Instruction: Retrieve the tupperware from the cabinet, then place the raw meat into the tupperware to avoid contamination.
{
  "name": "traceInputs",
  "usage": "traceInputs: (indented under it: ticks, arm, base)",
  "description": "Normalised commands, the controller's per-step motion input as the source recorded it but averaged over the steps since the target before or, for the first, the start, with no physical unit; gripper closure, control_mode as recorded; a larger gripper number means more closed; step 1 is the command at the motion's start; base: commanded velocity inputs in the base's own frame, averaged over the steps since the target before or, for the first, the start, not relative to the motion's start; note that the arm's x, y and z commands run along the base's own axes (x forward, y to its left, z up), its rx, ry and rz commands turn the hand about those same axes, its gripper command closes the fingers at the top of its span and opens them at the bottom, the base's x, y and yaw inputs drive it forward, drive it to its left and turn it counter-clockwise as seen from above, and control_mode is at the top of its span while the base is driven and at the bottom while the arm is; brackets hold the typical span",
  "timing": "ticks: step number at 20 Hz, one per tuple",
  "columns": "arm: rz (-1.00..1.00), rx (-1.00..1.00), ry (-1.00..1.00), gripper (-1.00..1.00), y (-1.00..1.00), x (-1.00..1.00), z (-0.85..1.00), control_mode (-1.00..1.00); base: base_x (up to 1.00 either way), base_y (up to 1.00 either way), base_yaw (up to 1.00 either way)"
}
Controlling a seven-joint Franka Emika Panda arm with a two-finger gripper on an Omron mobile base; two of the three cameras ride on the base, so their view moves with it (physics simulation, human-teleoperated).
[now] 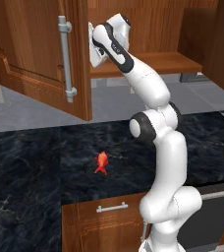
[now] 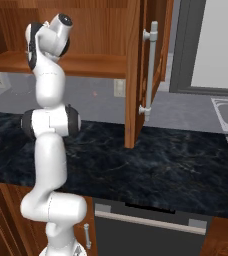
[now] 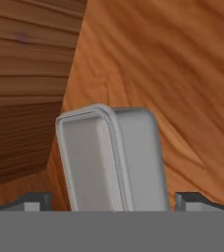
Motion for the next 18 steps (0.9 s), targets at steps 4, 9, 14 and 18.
traceInputs:
  ticks: [4, 9, 14, 18]
  arm:
    - [0.00, -0.10, 0.01, -1.00, 0.18, 0.30, -0.30, -1.00]
    - [0.00, -0.05, 0.00, -1.00, 0.19, 0.29, -0.23, -1.00]
    - [0.00, -0.01, 0.00, -1.00, 0.14, 0.30, -0.17, -1.00]
    - [0.00, 0.00, 0.05, 1.00, 0.10, 0.18, -0.21, -1.00]
  base:
    - [0.00, 0.00, 0.00]
    - [0.00, 0.00, 0.00]
    - [0.00, 0.00, 0.00]
    - [0.00, 0.00, 0.00]
